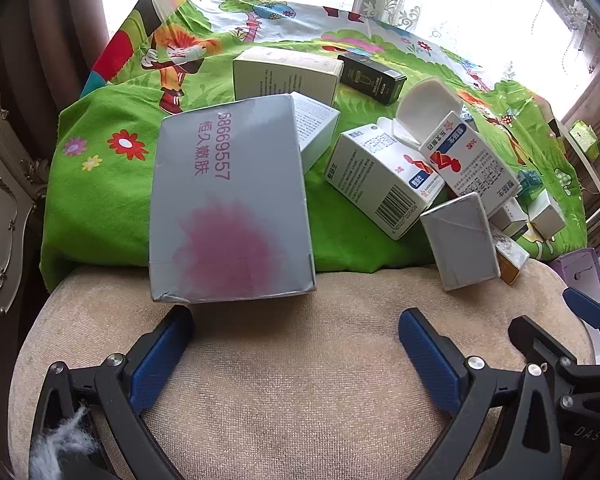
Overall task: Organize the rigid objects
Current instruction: 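Move left tool toward grey pink-printed box while right tool approaches white box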
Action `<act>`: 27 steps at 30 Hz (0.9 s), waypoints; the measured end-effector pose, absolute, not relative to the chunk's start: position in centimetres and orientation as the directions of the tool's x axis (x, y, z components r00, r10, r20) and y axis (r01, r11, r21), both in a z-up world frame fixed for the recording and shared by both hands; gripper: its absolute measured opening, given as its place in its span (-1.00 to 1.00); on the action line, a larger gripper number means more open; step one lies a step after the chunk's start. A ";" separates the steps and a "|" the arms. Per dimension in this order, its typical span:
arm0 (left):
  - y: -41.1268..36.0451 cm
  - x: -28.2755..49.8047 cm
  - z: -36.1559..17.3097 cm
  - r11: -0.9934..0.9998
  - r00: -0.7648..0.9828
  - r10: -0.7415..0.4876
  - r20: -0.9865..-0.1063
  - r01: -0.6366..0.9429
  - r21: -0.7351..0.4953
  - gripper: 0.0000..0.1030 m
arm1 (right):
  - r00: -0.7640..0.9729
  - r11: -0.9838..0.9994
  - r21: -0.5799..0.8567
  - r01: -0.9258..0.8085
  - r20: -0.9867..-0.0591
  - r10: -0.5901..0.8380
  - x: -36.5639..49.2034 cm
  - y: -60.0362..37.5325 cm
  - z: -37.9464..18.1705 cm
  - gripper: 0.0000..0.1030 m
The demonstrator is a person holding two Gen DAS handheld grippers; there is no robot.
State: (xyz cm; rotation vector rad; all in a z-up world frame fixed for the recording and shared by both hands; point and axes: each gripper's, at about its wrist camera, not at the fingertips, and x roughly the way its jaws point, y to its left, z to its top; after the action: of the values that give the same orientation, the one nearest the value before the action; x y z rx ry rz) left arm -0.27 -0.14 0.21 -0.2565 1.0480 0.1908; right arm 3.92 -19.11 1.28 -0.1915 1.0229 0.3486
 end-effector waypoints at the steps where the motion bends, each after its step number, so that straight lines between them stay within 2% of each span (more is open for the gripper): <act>1: -0.1 -0.3 0.2 0.954 0.487 0.032 -0.873 -0.276 -0.119 1.00 | 0.471 0.929 0.009 -0.371 -0.860 0.196 4.0 -19.2 1.3 1.00; 10: -0.3 -0.3 0.3 0.953 0.489 0.033 -0.872 -0.279 -0.120 1.00 | 0.458 0.928 0.000 -0.374 -0.869 0.185 4.3 -19.0 1.2 1.00; 22: -0.2 -0.3 0.3 0.950 0.492 0.022 -0.870 -0.281 -0.134 1.00 | 0.363 0.887 0.137 -0.440 -0.877 0.316 4.8 -21.2 1.9 1.00; 27: -0.3 -0.6 0.7 0.951 0.495 0.003 -0.869 -0.269 -0.150 1.00 | 0.367 0.874 0.132 -0.467 -0.871 0.328 4.5 -21.5 2.0 1.00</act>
State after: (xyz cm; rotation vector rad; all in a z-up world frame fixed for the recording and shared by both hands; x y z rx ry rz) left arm -0.58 -0.30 0.70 -0.2818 1.0433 0.1674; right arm 4.53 -21.47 2.04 -0.1460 1.0811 0.5131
